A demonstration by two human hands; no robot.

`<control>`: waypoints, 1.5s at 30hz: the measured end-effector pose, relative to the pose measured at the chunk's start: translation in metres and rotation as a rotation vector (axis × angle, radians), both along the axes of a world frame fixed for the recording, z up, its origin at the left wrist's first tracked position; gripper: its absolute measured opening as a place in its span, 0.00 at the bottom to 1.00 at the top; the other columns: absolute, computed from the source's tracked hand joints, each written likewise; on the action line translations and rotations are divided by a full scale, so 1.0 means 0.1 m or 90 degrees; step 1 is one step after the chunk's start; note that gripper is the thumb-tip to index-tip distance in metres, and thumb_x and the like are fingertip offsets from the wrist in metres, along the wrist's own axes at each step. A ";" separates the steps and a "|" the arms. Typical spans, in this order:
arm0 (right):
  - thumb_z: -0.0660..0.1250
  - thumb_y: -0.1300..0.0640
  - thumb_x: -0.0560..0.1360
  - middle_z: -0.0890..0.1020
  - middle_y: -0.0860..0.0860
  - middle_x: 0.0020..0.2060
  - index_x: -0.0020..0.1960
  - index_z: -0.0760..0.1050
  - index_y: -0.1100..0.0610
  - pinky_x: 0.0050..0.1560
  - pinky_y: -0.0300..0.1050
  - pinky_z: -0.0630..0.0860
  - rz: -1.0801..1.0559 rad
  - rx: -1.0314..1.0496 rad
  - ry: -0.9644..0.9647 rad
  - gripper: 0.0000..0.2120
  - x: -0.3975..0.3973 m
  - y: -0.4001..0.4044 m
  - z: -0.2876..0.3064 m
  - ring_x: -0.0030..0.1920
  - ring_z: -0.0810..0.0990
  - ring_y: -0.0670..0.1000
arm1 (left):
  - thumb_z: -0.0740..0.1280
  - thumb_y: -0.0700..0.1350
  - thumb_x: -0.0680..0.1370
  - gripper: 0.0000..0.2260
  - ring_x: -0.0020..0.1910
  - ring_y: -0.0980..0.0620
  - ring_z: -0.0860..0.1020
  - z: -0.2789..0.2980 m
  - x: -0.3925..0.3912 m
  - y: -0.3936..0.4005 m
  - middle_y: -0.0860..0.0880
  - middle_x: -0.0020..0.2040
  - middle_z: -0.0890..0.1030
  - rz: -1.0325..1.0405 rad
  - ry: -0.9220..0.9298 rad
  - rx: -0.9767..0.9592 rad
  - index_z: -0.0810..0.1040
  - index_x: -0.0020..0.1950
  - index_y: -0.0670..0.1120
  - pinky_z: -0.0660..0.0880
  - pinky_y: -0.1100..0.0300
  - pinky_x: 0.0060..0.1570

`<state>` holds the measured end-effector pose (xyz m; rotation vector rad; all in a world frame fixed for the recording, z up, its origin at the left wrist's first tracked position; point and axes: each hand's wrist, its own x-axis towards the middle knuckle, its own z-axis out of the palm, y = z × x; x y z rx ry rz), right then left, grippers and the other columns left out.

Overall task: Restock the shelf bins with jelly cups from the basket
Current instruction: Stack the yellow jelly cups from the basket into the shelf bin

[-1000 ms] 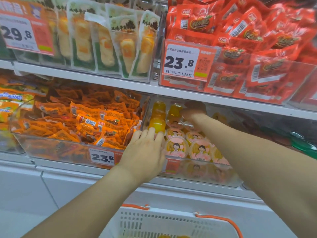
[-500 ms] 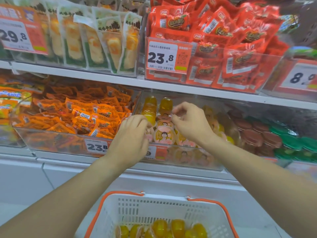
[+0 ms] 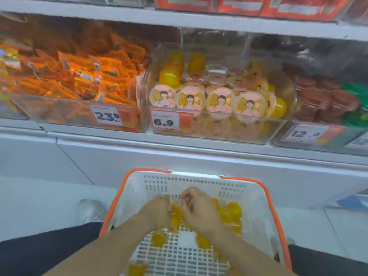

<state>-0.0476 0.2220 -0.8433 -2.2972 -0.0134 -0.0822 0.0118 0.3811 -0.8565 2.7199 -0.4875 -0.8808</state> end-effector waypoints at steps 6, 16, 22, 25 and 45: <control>0.63 0.53 0.75 0.78 0.49 0.49 0.59 0.75 0.53 0.54 0.48 0.77 0.014 -0.121 0.380 0.13 -0.39 -0.37 -0.90 0.52 0.79 0.52 | 0.64 0.51 0.81 0.29 0.72 0.42 0.67 -0.81 -0.58 0.06 0.40 0.76 0.62 0.132 0.159 0.060 0.58 0.78 0.42 0.67 0.53 0.68; 0.66 0.55 0.75 0.74 0.52 0.66 0.73 0.66 0.49 0.60 0.47 0.75 0.010 -0.338 0.504 0.27 -0.73 -0.58 -1.31 0.64 0.75 0.53 | 0.66 0.49 0.80 0.11 0.46 0.48 0.79 -1.45 -0.60 0.23 0.43 0.55 0.80 0.262 0.148 -0.116 0.73 0.61 0.49 0.77 0.52 0.47; 0.65 0.57 0.77 0.72 0.55 0.65 0.80 0.45 0.43 0.46 0.49 0.77 0.051 -0.404 0.506 0.39 -0.65 -0.43 -1.38 0.63 0.74 0.58 | 0.65 0.57 0.80 0.19 0.33 0.50 0.75 -1.06 -0.66 0.35 0.43 0.45 0.81 0.466 0.770 -0.302 0.73 0.65 0.46 0.71 0.60 0.35; 0.62 0.63 0.78 0.73 0.57 0.64 0.78 0.54 0.49 0.45 0.53 0.77 0.112 -0.451 0.512 0.32 -0.50 -0.37 -1.38 0.59 0.77 0.60 | 0.61 0.59 0.80 0.20 0.31 0.51 0.71 -0.91 -0.72 0.34 0.43 0.41 0.78 0.458 0.850 -0.401 0.74 0.58 0.43 0.68 0.63 0.29; 0.64 0.55 0.80 0.82 0.58 0.46 0.60 0.75 0.59 0.36 0.41 0.75 -0.008 0.887 0.540 0.12 -0.13 -0.56 -0.06 0.38 0.78 0.50 | 0.70 0.61 0.74 0.25 0.40 0.36 0.80 -0.17 -0.50 0.01 0.32 0.53 0.78 0.503 0.748 -0.761 0.75 0.44 0.38 0.71 0.51 0.44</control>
